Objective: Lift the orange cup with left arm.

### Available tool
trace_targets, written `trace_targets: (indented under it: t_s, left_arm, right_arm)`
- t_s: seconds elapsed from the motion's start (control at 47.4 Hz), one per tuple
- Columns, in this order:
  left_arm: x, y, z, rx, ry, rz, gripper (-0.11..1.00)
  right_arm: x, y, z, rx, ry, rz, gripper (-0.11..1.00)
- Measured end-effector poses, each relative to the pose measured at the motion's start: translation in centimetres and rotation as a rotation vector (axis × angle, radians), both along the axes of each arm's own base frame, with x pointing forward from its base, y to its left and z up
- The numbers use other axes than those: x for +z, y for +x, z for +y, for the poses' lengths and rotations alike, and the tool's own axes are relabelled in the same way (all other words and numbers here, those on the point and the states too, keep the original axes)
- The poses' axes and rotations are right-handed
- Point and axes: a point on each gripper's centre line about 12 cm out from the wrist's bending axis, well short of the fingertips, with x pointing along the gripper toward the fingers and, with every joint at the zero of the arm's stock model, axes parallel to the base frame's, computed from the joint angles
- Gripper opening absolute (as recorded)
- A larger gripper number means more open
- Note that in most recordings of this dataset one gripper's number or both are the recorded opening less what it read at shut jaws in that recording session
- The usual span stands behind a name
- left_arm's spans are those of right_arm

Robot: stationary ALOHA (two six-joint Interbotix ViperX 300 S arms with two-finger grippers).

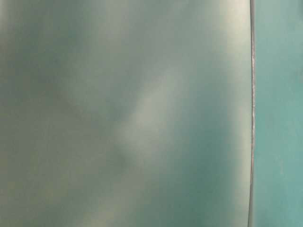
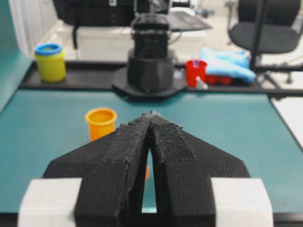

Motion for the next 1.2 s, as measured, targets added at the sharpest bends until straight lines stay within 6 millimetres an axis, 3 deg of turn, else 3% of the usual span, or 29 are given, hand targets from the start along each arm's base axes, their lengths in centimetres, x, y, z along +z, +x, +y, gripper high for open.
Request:
trace_targets:
  t_s: [0.084,0.295,0.802,1.034,1.203]
  left_arm:
    - [-0.4,0.0,0.0,0.0,0.008,0.04,0.08]
    - [-1.0,0.0,0.0,0.001,0.007,0.094,0.04]
    - [-2.4,1.8,0.6,0.026,-0.01,0.138,0.08]
    - [-3.3,3.8,1.1,0.044,-0.014,0.153,0.22]
    - [-4.1,5.6,1.4,0.054,-0.017,0.188,0.39]
  right_arm:
    - [0.2,0.1,0.0,0.0,0.0,0.003,0.0]
    - [0.5,0.5,0.0,0.001,0.0,0.015,0.0]
    - [0.4,0.6,0.0,0.0,0.0,0.023,0.0]
    - [0.4,0.6,0.0,0.002,0.001,0.025,0.0]
    - [0.4,0.6,0.0,0.0,0.001,0.023,0.0]
